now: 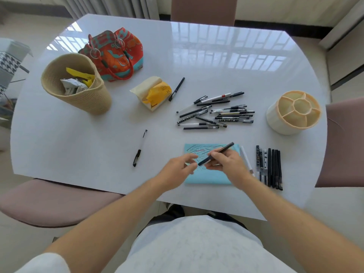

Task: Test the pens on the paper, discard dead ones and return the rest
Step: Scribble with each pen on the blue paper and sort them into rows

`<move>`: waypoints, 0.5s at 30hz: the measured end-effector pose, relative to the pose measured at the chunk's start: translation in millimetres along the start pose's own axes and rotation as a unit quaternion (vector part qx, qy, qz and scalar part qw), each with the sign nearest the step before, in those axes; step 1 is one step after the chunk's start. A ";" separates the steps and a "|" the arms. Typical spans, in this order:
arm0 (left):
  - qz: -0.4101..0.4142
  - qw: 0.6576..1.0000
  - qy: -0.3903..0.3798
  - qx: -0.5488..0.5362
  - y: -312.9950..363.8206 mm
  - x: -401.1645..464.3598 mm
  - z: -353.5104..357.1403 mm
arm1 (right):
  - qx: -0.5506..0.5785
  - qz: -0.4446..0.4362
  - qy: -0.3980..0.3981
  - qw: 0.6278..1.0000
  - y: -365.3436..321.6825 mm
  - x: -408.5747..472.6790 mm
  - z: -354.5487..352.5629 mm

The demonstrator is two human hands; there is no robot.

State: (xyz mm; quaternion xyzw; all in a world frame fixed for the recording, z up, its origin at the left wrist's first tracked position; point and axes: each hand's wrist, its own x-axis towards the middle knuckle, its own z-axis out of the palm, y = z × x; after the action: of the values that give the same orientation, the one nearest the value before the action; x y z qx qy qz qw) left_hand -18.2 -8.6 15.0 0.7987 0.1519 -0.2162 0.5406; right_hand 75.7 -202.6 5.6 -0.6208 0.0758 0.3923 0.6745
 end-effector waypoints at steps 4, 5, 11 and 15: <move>-0.028 0.995 -0.078 -0.056 4.8 1.3 15.3 | 0.012 -0.012 -0.006 1.000 21.4 -24.7 2.5; -0.032 0.995 -0.079 -0.057 3.2 0.0 15.9 | 0.004 -0.020 0.002 1.000 25.3 -28.1 2.7; -0.009 0.995 0.000 0.097 -5.0 -1.9 11.9 | 0.042 -0.020 0.178 0.983 36.2 -24.8 3.8; -0.011 0.970 0.063 0.233 -35.4 -15.3 -7.4 | 0.005 -0.033 0.242 0.970 22.9 -13.5 -30.1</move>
State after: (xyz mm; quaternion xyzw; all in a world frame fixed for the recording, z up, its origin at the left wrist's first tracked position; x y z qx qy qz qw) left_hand -46.9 11.3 -3.0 0.9129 0.1399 -0.2011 0.3264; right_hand 63.8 -237.3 -10.8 -0.6962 0.2178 0.2076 0.6517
